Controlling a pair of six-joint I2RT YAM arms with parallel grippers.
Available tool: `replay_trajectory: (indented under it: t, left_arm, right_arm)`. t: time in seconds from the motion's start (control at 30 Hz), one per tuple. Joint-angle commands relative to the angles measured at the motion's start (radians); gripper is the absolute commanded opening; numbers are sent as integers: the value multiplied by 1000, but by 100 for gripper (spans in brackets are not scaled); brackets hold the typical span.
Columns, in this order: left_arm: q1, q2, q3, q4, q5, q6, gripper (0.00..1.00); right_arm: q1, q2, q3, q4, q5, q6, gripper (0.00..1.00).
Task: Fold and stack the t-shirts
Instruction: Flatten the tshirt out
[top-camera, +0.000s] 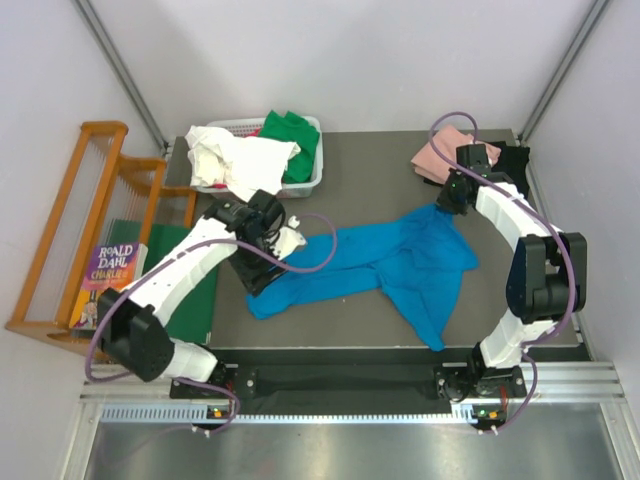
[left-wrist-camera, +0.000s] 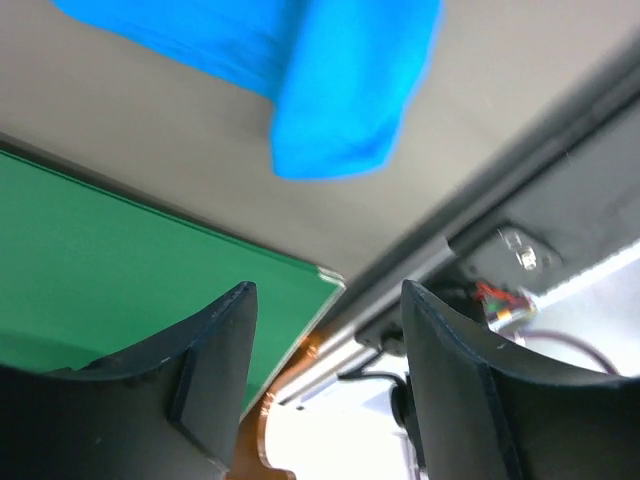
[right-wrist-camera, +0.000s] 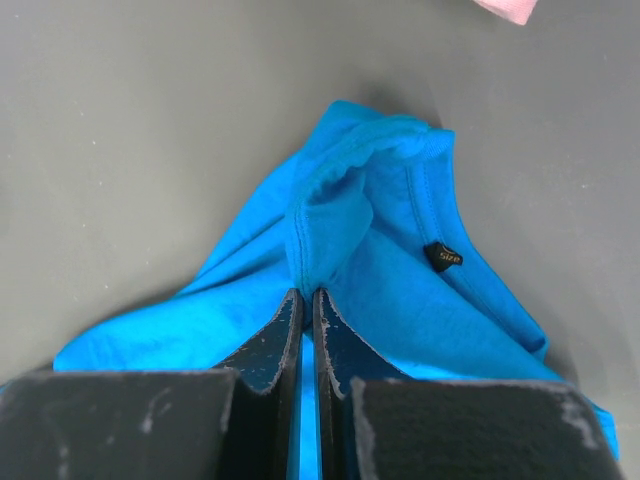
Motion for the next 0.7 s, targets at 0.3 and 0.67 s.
replay_trajectory:
  t: [0.3, 0.67]
  left_arm:
    - [1, 387, 52, 364, -174, -189, 53]
    - [1, 427, 131, 249, 56, -202, 30]
  right_arm:
    - [-5, -31, 33, 10, 1, -2, 0]
    - [-5, -24, 38, 4, 10, -7, 0]
